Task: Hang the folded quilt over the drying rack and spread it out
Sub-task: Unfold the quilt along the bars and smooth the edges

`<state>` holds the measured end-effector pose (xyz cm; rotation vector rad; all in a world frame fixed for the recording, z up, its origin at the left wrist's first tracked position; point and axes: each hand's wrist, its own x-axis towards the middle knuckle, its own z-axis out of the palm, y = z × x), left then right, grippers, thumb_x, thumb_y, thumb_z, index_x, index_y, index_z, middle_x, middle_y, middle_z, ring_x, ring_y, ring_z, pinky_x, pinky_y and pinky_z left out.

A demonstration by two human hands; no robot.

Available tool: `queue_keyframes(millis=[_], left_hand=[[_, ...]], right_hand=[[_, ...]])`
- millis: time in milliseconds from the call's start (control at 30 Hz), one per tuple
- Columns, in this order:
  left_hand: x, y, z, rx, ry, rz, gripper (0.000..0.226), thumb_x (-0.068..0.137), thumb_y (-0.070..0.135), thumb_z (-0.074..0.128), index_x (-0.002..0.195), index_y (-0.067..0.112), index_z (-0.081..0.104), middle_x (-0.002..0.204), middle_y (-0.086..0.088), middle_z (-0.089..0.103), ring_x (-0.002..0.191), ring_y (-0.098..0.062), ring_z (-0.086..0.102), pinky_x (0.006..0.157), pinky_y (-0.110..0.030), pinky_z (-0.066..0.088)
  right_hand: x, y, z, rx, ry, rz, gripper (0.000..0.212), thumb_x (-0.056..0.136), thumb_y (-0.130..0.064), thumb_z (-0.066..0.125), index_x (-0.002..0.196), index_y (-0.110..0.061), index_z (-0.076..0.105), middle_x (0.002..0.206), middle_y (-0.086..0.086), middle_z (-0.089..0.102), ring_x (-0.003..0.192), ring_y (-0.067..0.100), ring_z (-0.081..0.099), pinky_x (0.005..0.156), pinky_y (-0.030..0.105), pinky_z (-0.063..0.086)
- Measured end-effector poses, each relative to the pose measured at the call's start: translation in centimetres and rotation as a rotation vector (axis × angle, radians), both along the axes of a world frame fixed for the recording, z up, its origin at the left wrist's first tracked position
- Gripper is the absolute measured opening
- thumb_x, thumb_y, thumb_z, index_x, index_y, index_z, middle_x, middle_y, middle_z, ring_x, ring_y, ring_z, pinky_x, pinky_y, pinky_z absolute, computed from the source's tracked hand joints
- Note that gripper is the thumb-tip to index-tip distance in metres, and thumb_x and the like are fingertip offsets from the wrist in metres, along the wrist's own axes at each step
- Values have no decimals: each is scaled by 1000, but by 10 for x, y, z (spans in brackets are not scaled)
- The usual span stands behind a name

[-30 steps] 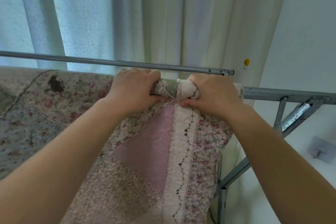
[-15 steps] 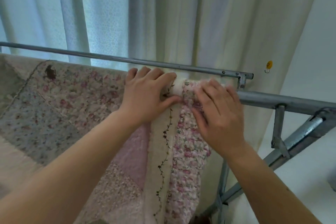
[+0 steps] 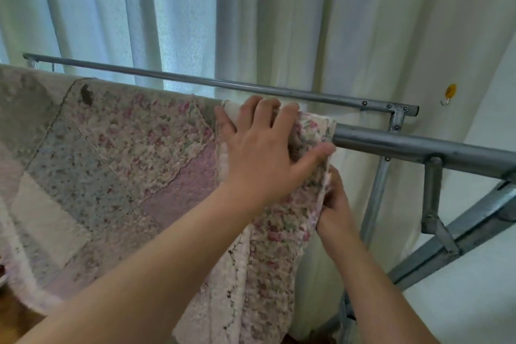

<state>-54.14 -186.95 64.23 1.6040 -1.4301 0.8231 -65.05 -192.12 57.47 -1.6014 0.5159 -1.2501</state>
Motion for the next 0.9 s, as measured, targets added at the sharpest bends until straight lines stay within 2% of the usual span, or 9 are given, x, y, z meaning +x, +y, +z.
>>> queue_keyframes(millis=[133,200,267,433,533,600,667,767,900], left_hand=[[-18,-2,3,47,-40,11,75,69,72,38,113,16,60,115,-4,60,118,-32,49,100,-73,14],[-17,-4,2,17,-74,11,68,68,62,45,114,14,59,113,-5,61,116,-32,51,98,-73,17],[-13,-4,-2,11,-77,3,68,67,52,51,121,12,56,120,-8,59,122,-33,48,99,-72,18],[-17,6,-32,7,-52,-32,82,65,30,40,144,14,23,150,-18,29,139,-35,16,102,-67,20],[-12,14,-62,12,-46,-40,80,66,17,34,144,23,21,151,-14,17,137,-35,16,103,-61,30],[-5,18,-86,59,-58,-12,78,67,7,37,142,25,25,139,-21,32,117,-40,42,85,-52,47],[2,20,-108,210,-9,-37,85,70,3,46,146,29,19,117,-22,53,73,-33,56,51,-35,48],[9,24,-131,363,33,11,86,77,4,49,150,28,8,98,-13,59,43,-19,31,34,-24,28],[15,31,-144,151,-89,26,53,80,6,35,133,10,39,77,-11,57,39,-13,15,33,-18,15]], right_hand=[[-3,-3,-23,56,322,46,35,90,0,52,80,-32,63,80,-21,63,87,0,62,77,22,54],[-3,-4,-37,37,484,43,30,90,-3,51,83,-26,68,80,-22,61,81,-2,58,82,26,53],[-1,-5,-48,60,536,82,28,91,-3,49,89,-20,71,80,-19,63,77,-3,58,73,16,49],[4,-2,-64,226,339,140,27,92,-3,49,74,-15,65,64,-9,67,55,-3,60,55,16,45],[3,3,-71,264,194,123,18,89,-9,54,78,-17,66,74,-6,68,62,-1,64,60,15,51],[2,9,-74,172,189,60,14,89,-11,56,81,-18,66,78,-8,69,68,1,65,62,14,51],[2,13,-78,59,207,-22,18,91,-10,54,83,-22,64,78,-15,66,69,-7,63,59,8,46],[1,22,-83,-84,248,-113,20,92,-5,52,80,-17,62,77,-11,67,68,-2,61,57,8,43],[-4,28,-97,-395,269,-289,48,88,-5,55,57,-29,28,46,-11,33,45,-2,38,45,9,28]])
